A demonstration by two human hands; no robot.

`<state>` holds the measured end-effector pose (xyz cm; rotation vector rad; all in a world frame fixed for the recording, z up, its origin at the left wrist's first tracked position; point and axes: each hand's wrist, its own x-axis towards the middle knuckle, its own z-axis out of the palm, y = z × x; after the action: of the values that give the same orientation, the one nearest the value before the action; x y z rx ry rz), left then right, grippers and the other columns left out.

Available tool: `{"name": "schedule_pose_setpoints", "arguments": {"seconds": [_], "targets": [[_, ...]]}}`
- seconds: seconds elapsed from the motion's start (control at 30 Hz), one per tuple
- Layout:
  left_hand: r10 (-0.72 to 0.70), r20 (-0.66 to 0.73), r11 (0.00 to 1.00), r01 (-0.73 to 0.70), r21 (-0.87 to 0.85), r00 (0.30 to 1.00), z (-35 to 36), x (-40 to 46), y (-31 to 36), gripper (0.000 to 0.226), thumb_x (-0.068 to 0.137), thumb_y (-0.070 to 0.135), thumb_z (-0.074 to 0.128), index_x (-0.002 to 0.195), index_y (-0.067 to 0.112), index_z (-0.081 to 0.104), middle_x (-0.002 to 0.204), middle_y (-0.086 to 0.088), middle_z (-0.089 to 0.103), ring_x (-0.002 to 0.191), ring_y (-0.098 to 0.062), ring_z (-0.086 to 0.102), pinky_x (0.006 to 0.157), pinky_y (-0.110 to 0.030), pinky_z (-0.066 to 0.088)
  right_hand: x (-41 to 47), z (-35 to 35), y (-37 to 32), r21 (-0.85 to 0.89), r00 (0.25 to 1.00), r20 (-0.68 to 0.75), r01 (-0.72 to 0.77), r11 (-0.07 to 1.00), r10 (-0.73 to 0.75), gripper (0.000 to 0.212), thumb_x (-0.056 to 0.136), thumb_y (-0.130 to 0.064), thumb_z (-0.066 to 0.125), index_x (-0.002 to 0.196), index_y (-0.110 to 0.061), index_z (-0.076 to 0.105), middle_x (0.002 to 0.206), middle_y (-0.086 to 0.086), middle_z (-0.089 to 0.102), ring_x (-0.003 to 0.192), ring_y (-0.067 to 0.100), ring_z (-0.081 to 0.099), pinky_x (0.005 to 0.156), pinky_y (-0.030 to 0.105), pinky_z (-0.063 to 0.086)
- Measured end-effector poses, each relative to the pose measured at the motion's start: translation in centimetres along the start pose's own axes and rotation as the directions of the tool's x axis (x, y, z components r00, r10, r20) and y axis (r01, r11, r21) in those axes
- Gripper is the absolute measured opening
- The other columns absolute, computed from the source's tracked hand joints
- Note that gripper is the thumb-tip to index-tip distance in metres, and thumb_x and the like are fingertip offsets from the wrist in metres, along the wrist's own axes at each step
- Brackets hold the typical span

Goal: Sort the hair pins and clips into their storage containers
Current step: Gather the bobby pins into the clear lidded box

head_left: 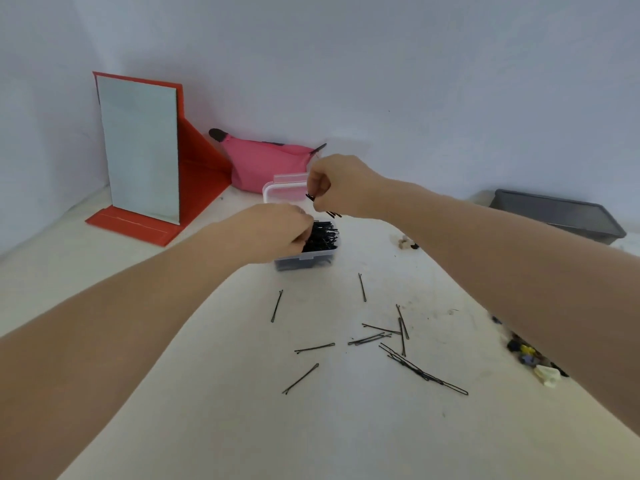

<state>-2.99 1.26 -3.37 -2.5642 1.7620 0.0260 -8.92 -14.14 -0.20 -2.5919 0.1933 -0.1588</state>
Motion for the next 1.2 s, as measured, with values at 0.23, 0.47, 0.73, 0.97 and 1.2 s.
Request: {"name": "schedule_pose_setpoints", "arguments": {"seconds": [0.23, 0.47, 0.73, 0.97, 1.2], "targets": [[-0.160, -0.180, 0.928, 0.086, -0.362, 0.971, 1.9, -2.1, -2.1, 0.012, 0.088, 0.026, 0.064, 0.078, 0.021, 0.062, 0.071, 0.013, 0.055, 0.063, -0.001, 0.050, 0.057, -0.014, 0.036, 1.5, 2.4, 0.3, -0.027, 0.988, 0.146, 0.053, 0.998, -0.048, 0.020, 0.077, 0.000, 0.063, 0.089, -0.016, 0.069, 0.080, -0.009, 0.065, 0.078, 0.009, 0.061, 0.066, 0.016, 0.047], [-0.296, -0.182, 0.884, 0.197, -0.424, 0.938, 2.9, -5.4, -1.2, 0.019, 0.085, 0.037, 0.068, 0.084, 0.022, 0.057, 0.078, 0.010, 0.057, 0.067, -0.001, 0.051, 0.060, -0.021, 0.038, -2.8, 1.2, 2.3, 0.047, 1.000, 0.001, 0.008, 0.999, -0.008, 0.021, 0.078, -0.003, 0.061, 0.089, -0.018, 0.071, 0.084, -0.008, 0.068, 0.077, 0.007, 0.063, 0.070, 0.011, 0.050], [-0.317, 0.135, 0.945, 0.324, -0.036, 0.939, 4.8, -7.1, 4.4, 0.028, 0.094, 0.042, 0.046, 0.092, 0.014, 0.049, 0.100, -0.004, 0.052, 0.090, -0.026, 0.055, 0.077, -0.035, 0.048, -13.0, 1.7, 2.7, -0.300, 0.854, 0.302, -0.337, 0.892, 0.424, 0.044, 0.081, -0.037, 0.066, 0.112, -0.016, 0.045, 0.100, 0.001, 0.050, 0.082, 0.016, 0.054, 0.066, 0.030, 0.048], [-0.388, 0.110, 0.918, 0.394, -0.036, 0.915, 5.9, -6.2, 5.1, 0.009, 0.099, 0.016, 0.040, 0.104, 0.008, 0.041, 0.105, -0.016, 0.057, 0.078, -0.030, 0.050, 0.064, -0.034, 0.038, -17.0, 5.6, 1.9, -0.339, 0.949, 0.196, -0.172, 0.925, 0.248, 0.040, 0.092, -0.029, 0.054, 0.126, -0.010, 0.049, 0.120, 0.008, 0.053, 0.113, 0.029, 0.052, 0.091, 0.035, 0.044], [-0.406, 0.100, 0.900, 0.416, -0.130, 0.908, 6.4, -6.2, 4.8, 0.007, 0.094, 0.007, 0.040, 0.098, 0.007, 0.046, 0.105, -0.014, 0.057, 0.085, -0.031, 0.056, 0.072, -0.039, 0.047, -18.6, 6.4, 2.8, -0.304, 0.983, 0.181, 0.017, 0.953, 0.040, 0.056, 0.104, -0.040, 0.037, 0.154, -0.019, 0.024, 0.162, -0.001, 0.019, 0.147, 0.016, 0.021, 0.118, 0.031, 0.024]]}}
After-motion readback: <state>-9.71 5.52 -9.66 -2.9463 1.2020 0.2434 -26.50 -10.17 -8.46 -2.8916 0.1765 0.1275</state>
